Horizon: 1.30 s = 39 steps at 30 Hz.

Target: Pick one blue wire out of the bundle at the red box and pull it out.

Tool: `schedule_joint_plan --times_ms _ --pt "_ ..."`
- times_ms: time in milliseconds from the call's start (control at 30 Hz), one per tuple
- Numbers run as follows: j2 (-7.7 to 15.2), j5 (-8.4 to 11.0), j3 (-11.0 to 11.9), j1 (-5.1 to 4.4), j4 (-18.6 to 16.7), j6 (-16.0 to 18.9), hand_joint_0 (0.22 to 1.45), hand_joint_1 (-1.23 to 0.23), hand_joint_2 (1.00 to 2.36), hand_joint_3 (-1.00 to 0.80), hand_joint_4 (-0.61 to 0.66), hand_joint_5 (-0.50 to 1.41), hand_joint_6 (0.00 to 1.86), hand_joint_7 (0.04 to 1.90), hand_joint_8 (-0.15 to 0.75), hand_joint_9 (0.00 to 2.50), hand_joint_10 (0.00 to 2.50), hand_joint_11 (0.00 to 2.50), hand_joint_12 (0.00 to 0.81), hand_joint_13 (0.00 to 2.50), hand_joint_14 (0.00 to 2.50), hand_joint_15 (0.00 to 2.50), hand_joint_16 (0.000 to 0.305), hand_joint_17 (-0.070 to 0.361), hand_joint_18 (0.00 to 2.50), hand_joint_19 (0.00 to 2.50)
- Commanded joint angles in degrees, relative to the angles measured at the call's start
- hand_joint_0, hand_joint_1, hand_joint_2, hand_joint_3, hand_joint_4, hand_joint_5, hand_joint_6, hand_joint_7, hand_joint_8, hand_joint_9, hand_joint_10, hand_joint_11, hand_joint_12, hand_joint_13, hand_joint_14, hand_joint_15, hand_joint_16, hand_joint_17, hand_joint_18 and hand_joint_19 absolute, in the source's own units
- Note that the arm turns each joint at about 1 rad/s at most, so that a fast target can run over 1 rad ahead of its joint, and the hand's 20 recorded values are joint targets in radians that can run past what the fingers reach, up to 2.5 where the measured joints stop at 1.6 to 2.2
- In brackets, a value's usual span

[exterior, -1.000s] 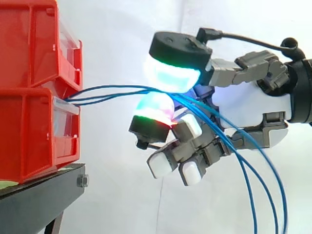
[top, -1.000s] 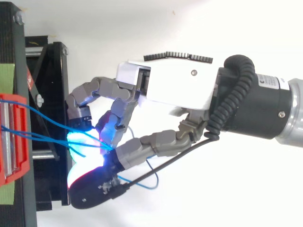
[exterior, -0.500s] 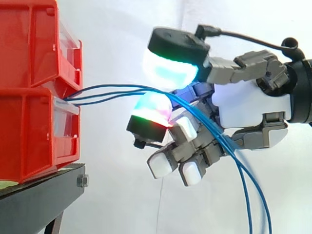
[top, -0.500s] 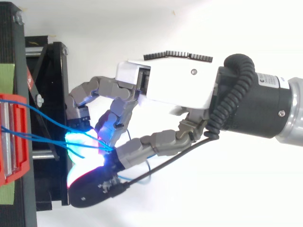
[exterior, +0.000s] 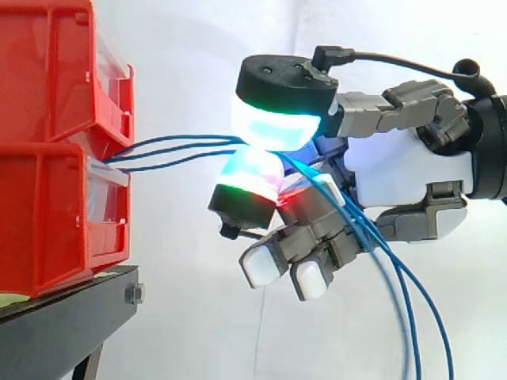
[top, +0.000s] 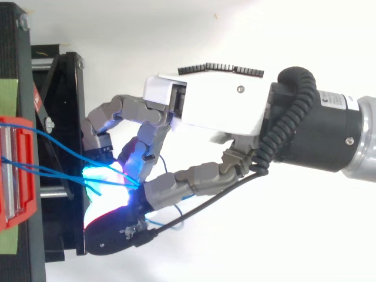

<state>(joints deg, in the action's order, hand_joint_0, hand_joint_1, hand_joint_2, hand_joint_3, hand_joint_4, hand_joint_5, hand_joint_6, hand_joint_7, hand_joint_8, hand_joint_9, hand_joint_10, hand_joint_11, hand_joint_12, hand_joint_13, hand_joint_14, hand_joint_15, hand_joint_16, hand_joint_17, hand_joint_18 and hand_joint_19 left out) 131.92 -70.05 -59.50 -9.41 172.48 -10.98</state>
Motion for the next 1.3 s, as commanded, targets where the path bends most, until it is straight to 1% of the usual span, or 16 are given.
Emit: schedule_joint_plan --times_ms 0,67,167,233,267,300,333,367,433,533,600,667,800,933,1033,1267 --pt "0.0 0.0 -0.01 -0.08 -0.04 -0.01 0.69 -0.89 1.02 -0.26 0.15 -0.16 0.91 1.21 0.427 1.13 0.02 1.07 0.475 0.9 0.01 0.37 0.054 0.122 0.91 0.46" --pt "0.0 0.18 -0.01 -0.08 -0.04 -0.01 0.73 -0.92 1.02 -0.31 0.14 -0.18 0.92 1.18 0.418 1.09 0.02 1.06 0.469 0.89 0.01 0.37 0.055 0.123 0.91 0.44" --pt "0.0 0.0 -0.01 0.01 0.14 -0.01 0.75 -0.93 1.0 -0.48 0.2 -0.19 0.92 1.1 0.414 1.06 0.02 1.06 0.468 0.88 0.01 0.36 0.055 0.123 0.9 0.43" --pt "0.0 0.18 -0.01 0.01 0.23 -0.01 0.66 -0.87 1.0 -0.5 0.25 -0.19 0.92 1.02 0.409 1.05 0.02 1.03 0.465 0.87 0.01 0.36 0.054 0.122 0.89 0.45" --pt "0.0 0.18 -0.01 0.01 0.23 -0.01 0.56 -0.79 1.0 -0.5 0.27 -0.17 0.88 1.09 0.419 1.07 0.02 1.01 0.476 0.88 0.01 0.37 0.056 0.127 0.89 0.47" --pt "0.0 0.18 -0.01 -0.08 0.23 -0.01 0.51 -0.65 1.0 -0.5 0.26 -0.15 0.86 1.12 0.443 1.14 0.02 0.95 0.504 0.92 0.01 0.38 0.06 0.135 0.91 0.51" --pt "0.0 0.18 -0.01 -0.08 0.23 -0.01 0.5 -0.59 1.0 -0.5 0.25 -0.13 0.85 1.13 0.452 1.18 0.02 0.93 0.504 0.94 0.01 0.39 0.061 0.137 0.92 0.52" --pt "0.0 0.18 -0.01 -0.08 0.23 -0.01 0.51 -0.48 1.0 -0.5 0.21 -0.1 0.83 1.17 0.448 1.33 0.02 0.9 0.495 1.02 0.01 0.41 0.062 0.139 1.0 0.58" --pt "0.0 0.18 -0.01 -0.08 0.23 -0.01 0.57 -0.38 1.01 -0.43 0.17 -0.07 0.8 1.17 0.422 1.45 0.02 0.9 0.471 1.06 0.01 0.42 0.057 0.127 0.99 0.62" --pt "0.0 0.18 -0.01 0.01 0.32 -0.01 0.58 -0.43 1.01 -0.35 0.22 -0.06 0.79 1.17 0.43 1.45 0.02 0.88 0.472 1.06 0.01 0.42 0.056 0.127 0.98 0.6" --pt "0.0 0.18 -0.01 0.1 0.32 -0.01 0.58 -0.54 1.02 -0.23 0.22 -0.06 0.76 1.21 0.436 1.42 0.02 0.87 0.474 1.06 0.02 0.41 0.056 0.126 0.99 0.59" --pt "0.0 0.18 -0.01 0.1 0.4 -0.01 0.57 -0.6 1.02 -0.18 0.23 -0.07 0.76 1.2 0.441 1.39 0.02 0.87 0.483 1.05 0.01 0.41 0.059 0.132 1.01 0.56" --pt "0.0 0.0 -0.01 0.01 0.75 -0.01 0.55 -0.69 1.02 -0.12 0.25 -0.11 0.83 1.13 0.461 1.29 0.02 0.92 0.509 1.03 0.01 0.4 0.064 0.143 1.02 0.52" --pt "0.0 0.18 -0.01 -0.17 0.58 -0.1 0.56 -0.76 1.02 -0.09 0.27 -0.14 0.86 1.15 0.455 1.21 0.02 0.96 0.503 0.97 0.01 0.4 0.063 0.141 0.99 0.52" --pt "0.0 0.0 -0.01 -0.17 0.58 -0.1 0.57 -0.78 1.02 -0.13 0.28 -0.15 0.87 1.14 0.443 1.17 0.02 0.98 0.49 0.95 0.01 0.41 0.06 0.134 0.95 0.52" --pt "0.0 0.0 -0.01 -0.17 0.67 -0.01 0.65 -0.86 1.01 -0.42 0.27 -0.16 0.87 1.1 0.412 1.12 0.02 0.99 0.468 0.92 0.01 0.39 0.056 0.125 0.9 0.5"
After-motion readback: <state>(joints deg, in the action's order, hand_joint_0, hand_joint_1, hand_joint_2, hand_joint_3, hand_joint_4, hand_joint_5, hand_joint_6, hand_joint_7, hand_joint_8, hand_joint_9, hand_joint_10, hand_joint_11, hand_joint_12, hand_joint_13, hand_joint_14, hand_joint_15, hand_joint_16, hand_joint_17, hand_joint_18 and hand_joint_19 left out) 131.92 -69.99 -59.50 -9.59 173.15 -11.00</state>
